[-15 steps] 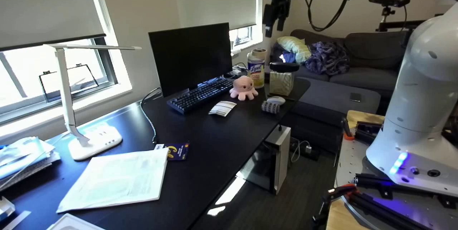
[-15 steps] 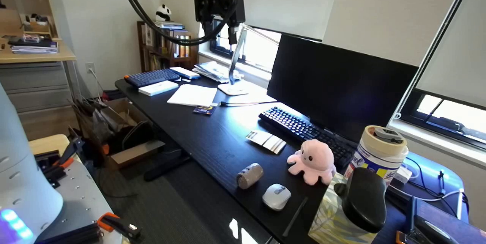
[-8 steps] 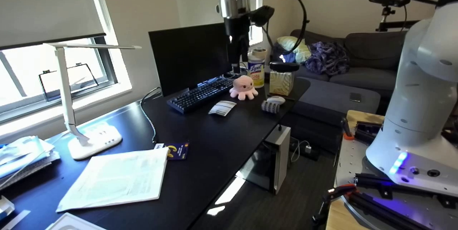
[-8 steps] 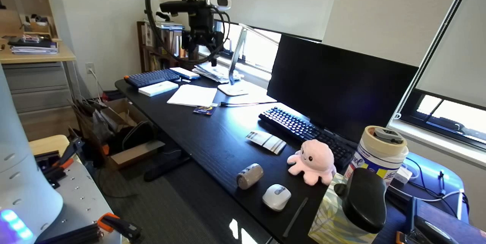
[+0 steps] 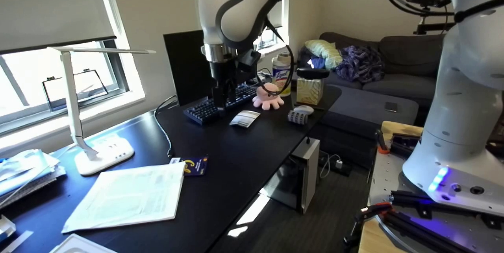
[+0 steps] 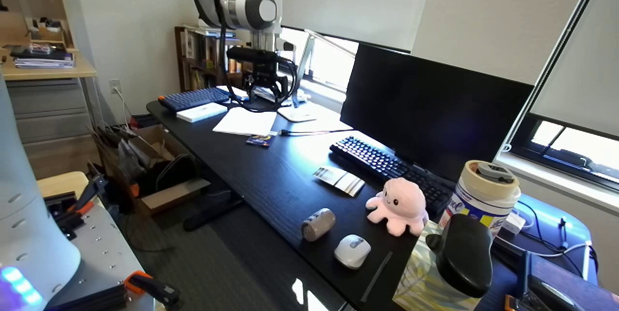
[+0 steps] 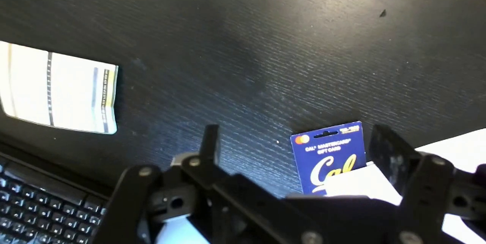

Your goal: Place the blue packet on top of the papers

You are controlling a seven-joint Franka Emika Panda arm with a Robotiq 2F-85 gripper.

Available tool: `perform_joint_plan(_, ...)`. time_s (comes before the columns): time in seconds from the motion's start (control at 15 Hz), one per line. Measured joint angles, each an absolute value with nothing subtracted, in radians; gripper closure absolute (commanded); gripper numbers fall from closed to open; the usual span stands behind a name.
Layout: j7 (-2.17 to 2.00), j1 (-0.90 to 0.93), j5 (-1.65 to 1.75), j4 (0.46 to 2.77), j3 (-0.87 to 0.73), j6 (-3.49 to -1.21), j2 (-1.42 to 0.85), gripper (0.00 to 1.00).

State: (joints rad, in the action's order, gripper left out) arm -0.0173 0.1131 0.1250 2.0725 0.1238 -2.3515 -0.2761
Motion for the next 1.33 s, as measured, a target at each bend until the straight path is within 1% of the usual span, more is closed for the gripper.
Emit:
perform_joint_plan(0.33,-0.01,0.113,0.124,2.048,0.123,-2.352,-0.294,0.0)
perform_joint_plan(0.47,0.058,0.111,0.079,2.042,0.131,-2.366,-0.316,0.0)
perform_joint_plan(0.73,0.248,0.099,-0.017,1.932,0.166,-2.396,-0.494,0.0)
perform_joint_plan(1.0,0.371,0.079,-0.018,1.757,0.184,-2.393,-0.688,0.0)
perform_joint_plan(1.33,0.48,0.037,-0.018,1.563,0.238,-2.369,-0.852,0.0)
